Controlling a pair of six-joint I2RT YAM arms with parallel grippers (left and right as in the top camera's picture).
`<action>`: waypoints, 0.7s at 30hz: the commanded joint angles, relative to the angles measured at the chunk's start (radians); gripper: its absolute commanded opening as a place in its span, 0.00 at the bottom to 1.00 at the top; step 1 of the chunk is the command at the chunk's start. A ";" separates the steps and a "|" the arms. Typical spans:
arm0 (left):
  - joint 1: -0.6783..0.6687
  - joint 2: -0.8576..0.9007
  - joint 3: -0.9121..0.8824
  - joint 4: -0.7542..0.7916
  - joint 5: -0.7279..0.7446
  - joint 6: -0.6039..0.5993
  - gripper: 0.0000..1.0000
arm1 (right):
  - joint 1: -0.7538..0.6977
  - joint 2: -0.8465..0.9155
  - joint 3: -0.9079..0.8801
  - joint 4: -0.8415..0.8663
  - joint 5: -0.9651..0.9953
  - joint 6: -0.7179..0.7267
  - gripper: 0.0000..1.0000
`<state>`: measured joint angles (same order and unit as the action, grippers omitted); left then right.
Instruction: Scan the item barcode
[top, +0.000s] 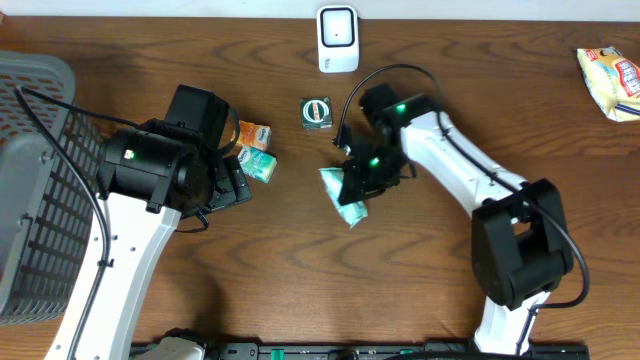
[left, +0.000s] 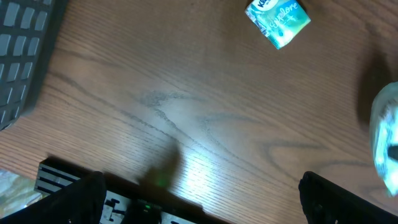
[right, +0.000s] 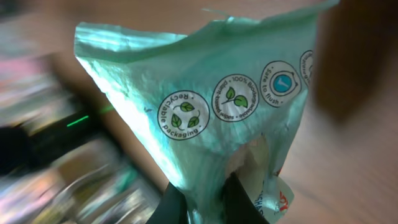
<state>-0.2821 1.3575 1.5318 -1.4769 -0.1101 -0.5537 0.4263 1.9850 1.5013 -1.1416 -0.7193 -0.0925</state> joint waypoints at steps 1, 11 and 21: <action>0.004 -0.005 0.005 -0.003 -0.003 -0.009 0.97 | -0.063 0.001 -0.012 -0.037 -0.498 -0.301 0.01; 0.004 -0.005 0.005 -0.003 -0.003 -0.009 0.98 | -0.188 0.001 -0.026 -0.131 -0.658 -0.422 0.01; 0.004 -0.005 0.005 -0.003 -0.003 -0.009 0.98 | -0.229 0.001 -0.026 -0.132 -0.679 -0.438 0.01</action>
<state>-0.2821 1.3575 1.5318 -1.4769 -0.1104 -0.5537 0.2104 1.9850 1.4818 -1.2713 -1.3361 -0.4953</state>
